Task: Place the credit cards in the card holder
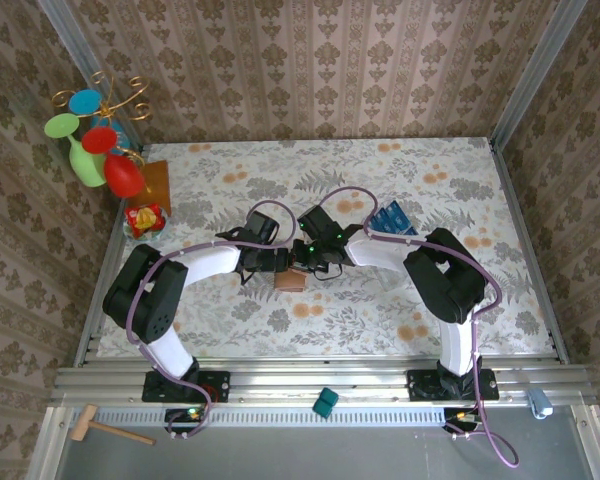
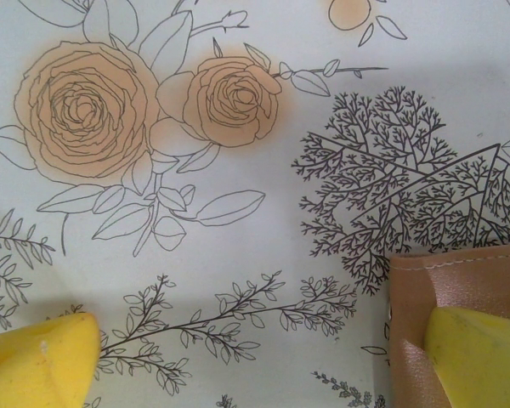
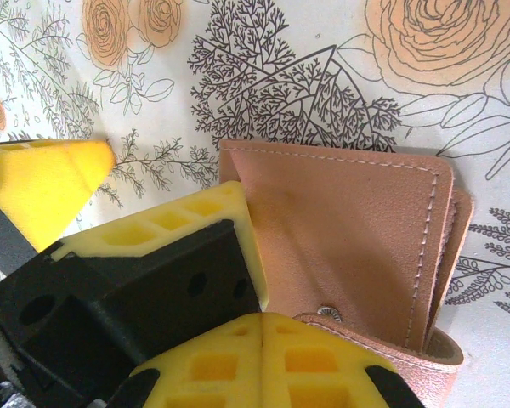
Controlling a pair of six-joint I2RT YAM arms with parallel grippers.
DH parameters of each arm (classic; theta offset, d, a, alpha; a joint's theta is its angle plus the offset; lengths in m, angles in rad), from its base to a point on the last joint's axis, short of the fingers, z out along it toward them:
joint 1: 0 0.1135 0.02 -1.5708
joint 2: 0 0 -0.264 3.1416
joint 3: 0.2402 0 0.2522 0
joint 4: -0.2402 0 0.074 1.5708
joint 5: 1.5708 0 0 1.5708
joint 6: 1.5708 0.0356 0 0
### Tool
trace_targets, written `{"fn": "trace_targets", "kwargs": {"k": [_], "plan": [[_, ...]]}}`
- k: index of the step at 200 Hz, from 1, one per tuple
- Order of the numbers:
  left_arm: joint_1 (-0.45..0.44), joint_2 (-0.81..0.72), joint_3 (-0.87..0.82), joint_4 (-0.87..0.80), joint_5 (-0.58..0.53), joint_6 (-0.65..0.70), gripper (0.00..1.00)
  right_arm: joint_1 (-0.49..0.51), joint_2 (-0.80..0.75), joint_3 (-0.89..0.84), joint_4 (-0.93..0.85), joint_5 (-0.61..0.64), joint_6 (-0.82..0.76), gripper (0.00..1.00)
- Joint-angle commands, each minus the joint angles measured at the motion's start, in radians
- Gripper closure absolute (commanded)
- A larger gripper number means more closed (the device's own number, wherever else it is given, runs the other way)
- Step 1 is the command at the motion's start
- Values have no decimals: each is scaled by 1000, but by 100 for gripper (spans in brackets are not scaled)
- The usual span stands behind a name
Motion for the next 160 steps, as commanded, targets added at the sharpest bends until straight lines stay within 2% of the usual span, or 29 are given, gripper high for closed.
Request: {"fn": "trace_targets", "kwargs": {"k": [1,80,118,160], "plan": [[-5,82,-48,-19,0,-14,0,7,7,32,-5,-17,-15,100],[8,68,-45,-29,3,-22,0,7,38,-4,25,-22,8,100],[78,-3,-43,-25,113,-39,0,6,39,-33,26,-8,8,100],[81,-102,-79,-44,143,-50,0,6,42,-47,33,-10,9,100]]}}
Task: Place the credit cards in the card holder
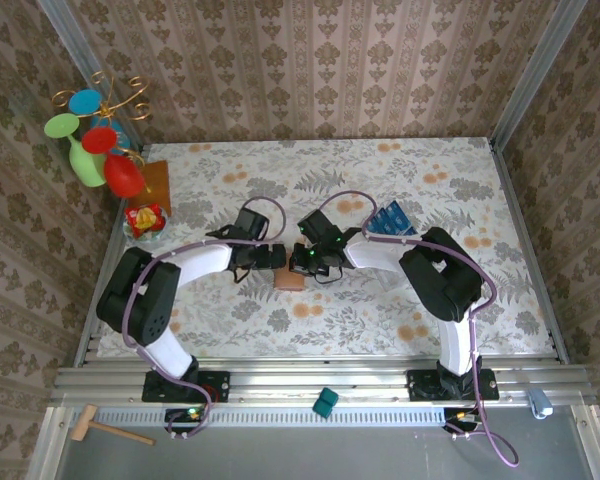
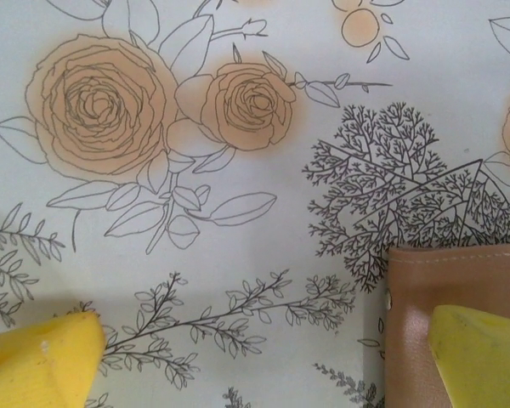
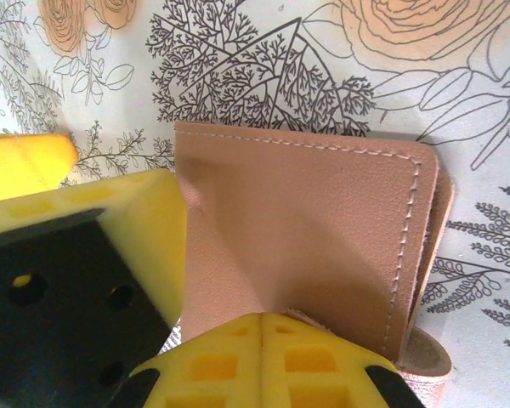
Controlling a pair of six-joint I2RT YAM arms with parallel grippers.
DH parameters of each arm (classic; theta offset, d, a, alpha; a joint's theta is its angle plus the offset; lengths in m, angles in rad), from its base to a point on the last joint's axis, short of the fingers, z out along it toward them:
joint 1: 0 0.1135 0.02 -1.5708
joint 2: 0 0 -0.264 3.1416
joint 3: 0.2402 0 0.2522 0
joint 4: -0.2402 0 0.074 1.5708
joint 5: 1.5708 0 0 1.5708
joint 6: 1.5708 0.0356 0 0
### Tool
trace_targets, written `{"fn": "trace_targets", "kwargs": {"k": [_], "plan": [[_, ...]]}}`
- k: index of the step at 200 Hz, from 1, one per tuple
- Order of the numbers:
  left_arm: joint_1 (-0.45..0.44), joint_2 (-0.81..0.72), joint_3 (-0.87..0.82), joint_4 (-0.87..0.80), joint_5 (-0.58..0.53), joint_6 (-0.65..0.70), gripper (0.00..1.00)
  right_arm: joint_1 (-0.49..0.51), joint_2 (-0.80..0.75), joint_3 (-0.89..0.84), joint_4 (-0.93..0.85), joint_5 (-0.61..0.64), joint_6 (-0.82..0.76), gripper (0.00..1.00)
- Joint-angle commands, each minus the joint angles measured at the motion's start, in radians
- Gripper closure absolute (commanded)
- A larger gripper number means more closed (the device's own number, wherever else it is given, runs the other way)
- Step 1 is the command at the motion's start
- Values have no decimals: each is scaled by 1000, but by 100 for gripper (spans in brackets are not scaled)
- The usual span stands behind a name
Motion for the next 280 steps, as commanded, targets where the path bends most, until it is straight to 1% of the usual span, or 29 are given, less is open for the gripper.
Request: {"fn": "trace_targets", "kwargs": {"k": [1,33,64,163,199,280], "plan": [[11,-56,-56,-55,30,-30,0,6,20,-22,7,-9,6,100],[-3,-122,-140,-46,41,-43,0,5,12,-24,4,-14,5,100],[-30,-141,-194,-1,44,-55,0,4,-1,-18,-6,-15,2,100],[-96,-81,-270,93,16,-83,0,-5,-47,33,-47,-1,0,100],[-102,-59,-281,107,9,-88,0,-20,-60,46,-55,1,-4,100],[-104,-56,-284,103,1,-82,0,-22,-10,75,-37,-45,3,100]]}}
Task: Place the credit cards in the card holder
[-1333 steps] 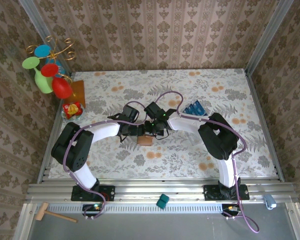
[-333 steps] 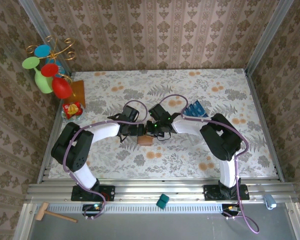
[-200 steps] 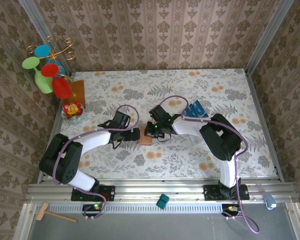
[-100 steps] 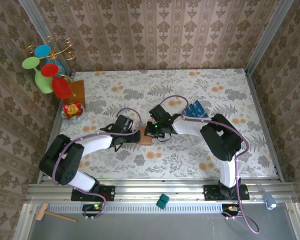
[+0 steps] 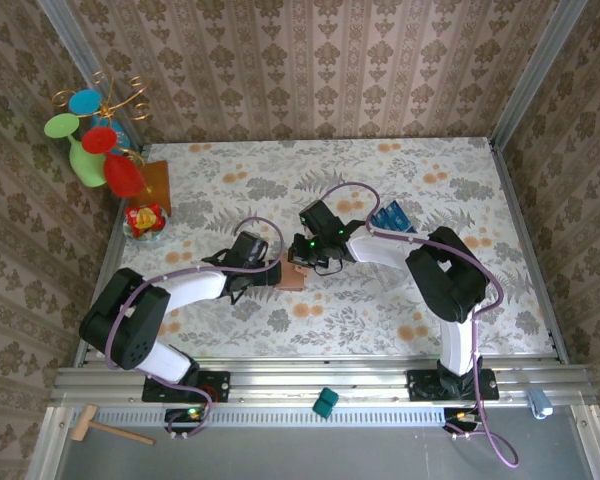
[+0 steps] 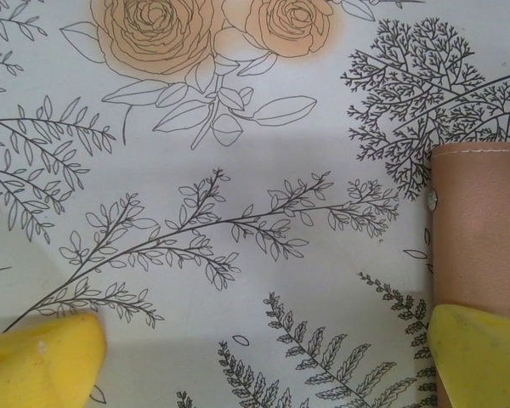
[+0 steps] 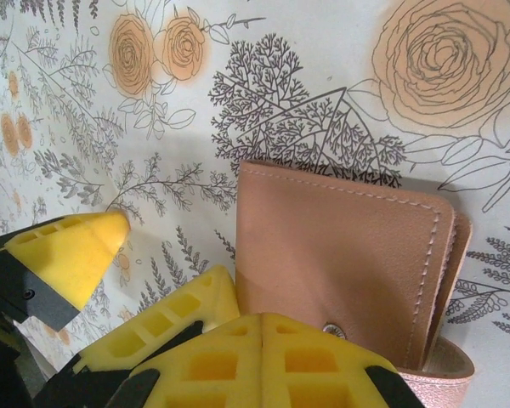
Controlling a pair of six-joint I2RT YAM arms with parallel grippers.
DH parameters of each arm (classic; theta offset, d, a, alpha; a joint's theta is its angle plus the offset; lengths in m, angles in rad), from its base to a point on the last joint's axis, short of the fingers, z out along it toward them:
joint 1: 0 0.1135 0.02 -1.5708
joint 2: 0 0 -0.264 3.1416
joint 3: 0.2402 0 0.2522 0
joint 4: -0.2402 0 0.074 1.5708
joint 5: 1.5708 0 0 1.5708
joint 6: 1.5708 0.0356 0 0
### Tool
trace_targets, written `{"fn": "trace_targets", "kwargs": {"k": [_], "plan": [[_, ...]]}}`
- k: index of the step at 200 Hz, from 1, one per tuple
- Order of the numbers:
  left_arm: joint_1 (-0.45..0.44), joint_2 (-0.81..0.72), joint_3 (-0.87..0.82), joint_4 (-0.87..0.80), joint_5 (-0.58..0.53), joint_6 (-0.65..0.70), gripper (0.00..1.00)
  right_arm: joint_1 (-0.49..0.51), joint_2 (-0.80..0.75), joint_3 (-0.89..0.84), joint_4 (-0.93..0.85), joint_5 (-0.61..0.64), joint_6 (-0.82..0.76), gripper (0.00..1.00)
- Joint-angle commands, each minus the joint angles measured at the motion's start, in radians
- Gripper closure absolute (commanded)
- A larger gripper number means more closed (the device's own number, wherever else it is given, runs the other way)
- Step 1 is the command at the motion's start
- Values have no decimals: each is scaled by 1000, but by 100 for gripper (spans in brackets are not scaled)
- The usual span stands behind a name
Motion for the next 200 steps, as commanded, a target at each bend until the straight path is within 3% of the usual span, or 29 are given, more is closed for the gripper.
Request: {"fn": "trace_targets", "kwargs": {"k": [1,15,43,90,137,200], "plan": [[-14,77,-59,-59,139,-41,0,-1,13,25,-6,-32,-1,100],[-14,76,-58,-60,138,-42,0,2,-5,21,-16,-21,-10,100],[-14,73,-56,-60,137,-43,0,10,-97,17,-102,59,-60,79],[-15,53,-42,-64,143,-41,0,17,-118,107,-401,214,-118,59],[-15,52,-41,-60,146,-41,0,51,-12,213,-534,250,-143,56],[-15,57,-48,-45,149,-43,0,72,76,296,-574,266,-169,62]]}}
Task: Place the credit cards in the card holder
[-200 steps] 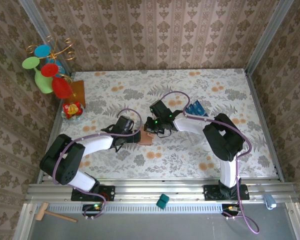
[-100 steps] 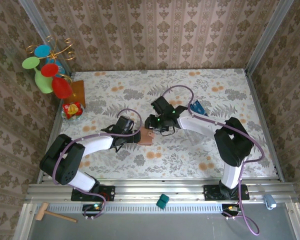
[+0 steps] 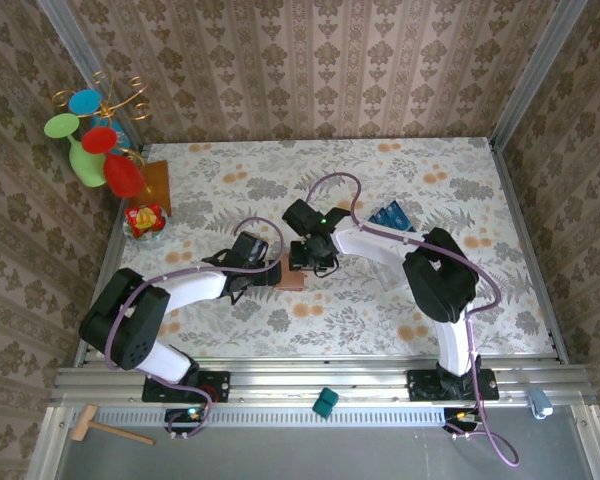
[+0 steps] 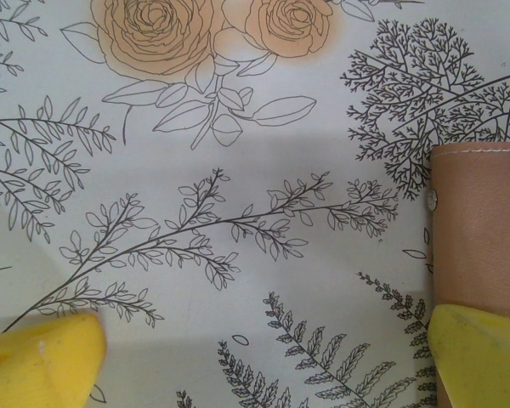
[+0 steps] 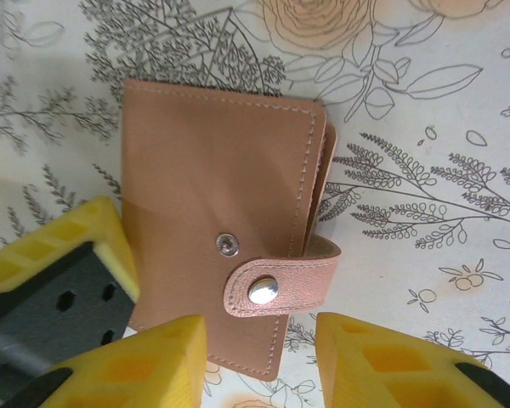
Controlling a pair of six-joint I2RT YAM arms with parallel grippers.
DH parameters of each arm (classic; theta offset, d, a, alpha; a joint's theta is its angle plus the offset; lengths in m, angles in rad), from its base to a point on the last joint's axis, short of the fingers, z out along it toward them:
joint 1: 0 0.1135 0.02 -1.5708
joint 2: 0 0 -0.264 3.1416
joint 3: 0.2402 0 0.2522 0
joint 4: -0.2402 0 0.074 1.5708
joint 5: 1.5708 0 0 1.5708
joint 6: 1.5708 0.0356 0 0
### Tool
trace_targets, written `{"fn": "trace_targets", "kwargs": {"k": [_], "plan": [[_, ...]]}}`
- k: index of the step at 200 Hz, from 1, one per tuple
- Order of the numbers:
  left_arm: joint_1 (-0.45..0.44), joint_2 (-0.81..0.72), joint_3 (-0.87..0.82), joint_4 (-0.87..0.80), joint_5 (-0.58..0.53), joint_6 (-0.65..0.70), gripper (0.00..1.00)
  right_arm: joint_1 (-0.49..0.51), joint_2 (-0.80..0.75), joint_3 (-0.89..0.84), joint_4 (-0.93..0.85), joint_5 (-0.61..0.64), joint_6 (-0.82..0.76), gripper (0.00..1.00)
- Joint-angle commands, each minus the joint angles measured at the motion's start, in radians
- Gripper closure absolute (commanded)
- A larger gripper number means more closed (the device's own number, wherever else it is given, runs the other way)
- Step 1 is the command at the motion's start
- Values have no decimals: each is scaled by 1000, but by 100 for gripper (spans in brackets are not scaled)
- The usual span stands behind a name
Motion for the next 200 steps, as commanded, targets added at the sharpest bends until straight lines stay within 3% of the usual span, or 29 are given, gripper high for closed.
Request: {"fn": "trace_targets", "kwargs": {"k": [1,80,155,200], "plan": [[-15,59,-48,-45,150,-43,0,5,24,49,-56,33,-23,62],[-15,74,-51,-32,156,-44,0,6,69,91,-76,38,-38,77],[-15,79,-52,-28,159,-44,0,4,61,76,-66,39,-42,100],[-15,83,-51,-27,159,-44,0,1,29,61,-15,2,-38,100]]}}
